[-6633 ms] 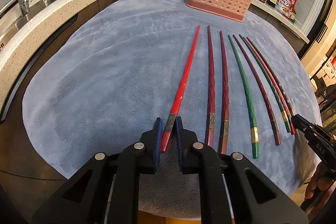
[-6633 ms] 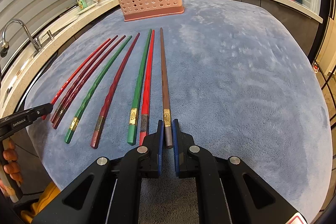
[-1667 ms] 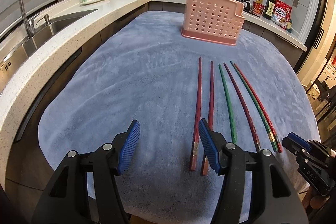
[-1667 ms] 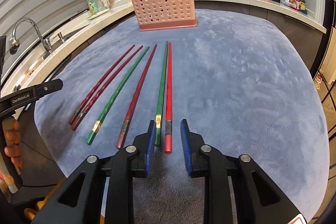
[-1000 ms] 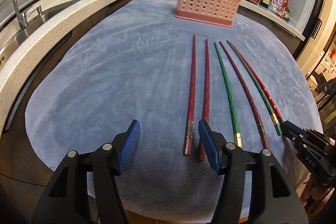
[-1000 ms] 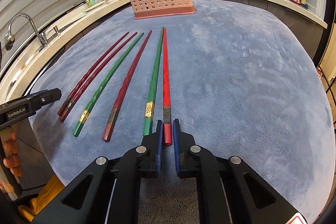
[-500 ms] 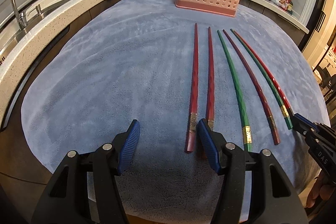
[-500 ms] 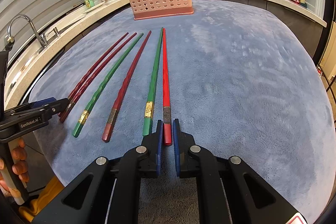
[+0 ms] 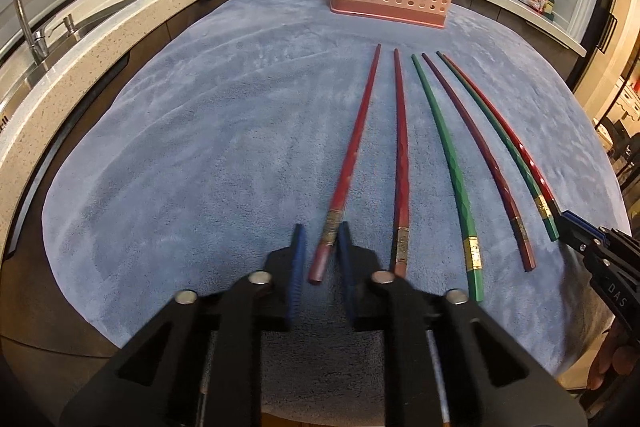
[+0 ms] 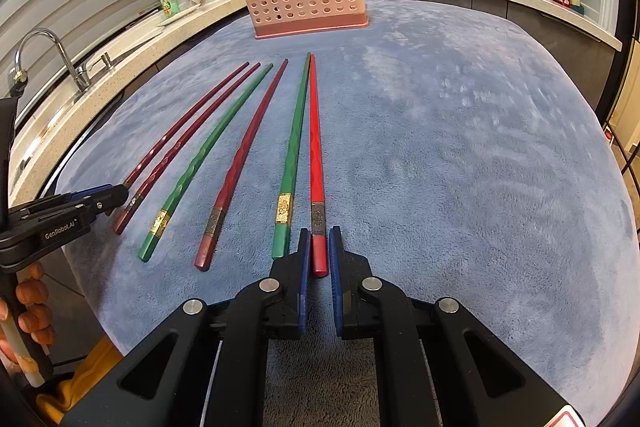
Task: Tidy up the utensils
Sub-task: 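Grasp a dark red chopstick with the left tool while the right tool grasps a red chopstick, then lift both chopsticks up into the pink holder while both tools open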
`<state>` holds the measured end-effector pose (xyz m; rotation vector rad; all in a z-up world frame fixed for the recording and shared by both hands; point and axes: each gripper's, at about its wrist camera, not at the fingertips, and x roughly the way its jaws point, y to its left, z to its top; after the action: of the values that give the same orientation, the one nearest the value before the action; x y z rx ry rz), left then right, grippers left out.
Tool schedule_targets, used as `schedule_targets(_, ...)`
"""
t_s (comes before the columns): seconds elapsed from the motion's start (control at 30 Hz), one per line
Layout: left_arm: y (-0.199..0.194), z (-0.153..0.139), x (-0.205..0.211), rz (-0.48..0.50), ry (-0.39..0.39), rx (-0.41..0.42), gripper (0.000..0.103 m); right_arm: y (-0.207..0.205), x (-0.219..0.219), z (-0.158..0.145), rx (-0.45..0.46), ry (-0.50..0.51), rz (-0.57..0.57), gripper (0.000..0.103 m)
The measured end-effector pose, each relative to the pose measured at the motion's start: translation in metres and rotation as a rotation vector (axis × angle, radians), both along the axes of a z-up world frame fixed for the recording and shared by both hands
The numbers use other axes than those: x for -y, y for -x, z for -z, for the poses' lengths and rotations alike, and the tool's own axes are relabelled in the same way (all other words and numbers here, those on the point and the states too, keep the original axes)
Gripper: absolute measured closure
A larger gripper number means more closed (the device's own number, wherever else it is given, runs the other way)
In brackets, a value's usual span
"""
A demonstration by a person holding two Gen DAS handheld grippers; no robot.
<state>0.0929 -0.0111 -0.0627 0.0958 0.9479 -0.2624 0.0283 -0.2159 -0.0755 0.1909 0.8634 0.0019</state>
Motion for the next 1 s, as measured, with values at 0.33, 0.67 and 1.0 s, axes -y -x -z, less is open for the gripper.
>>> schedule_targets(0.33, -0.001, -0.006, -0.003, -0.013, 0.024, -0.025, 0.095, 0.005, 0.007, -0.011, 0.015, -0.010, 0.016, 0.096)
schedule_targets(0.67, -0.004, -0.043, -0.010, -0.017, 0.085, 0.023, 0.095, 0.003, 0.022, -0.055, 0.102, -0.023, 0.041, 0.096)
schedule_targets(1.0, -0.036, -0.112, -0.011, -0.018, 0.148, 0.124, 0.096, -0.022, 0.051, -0.128, 0.254, -0.055, 0.069, 0.096)
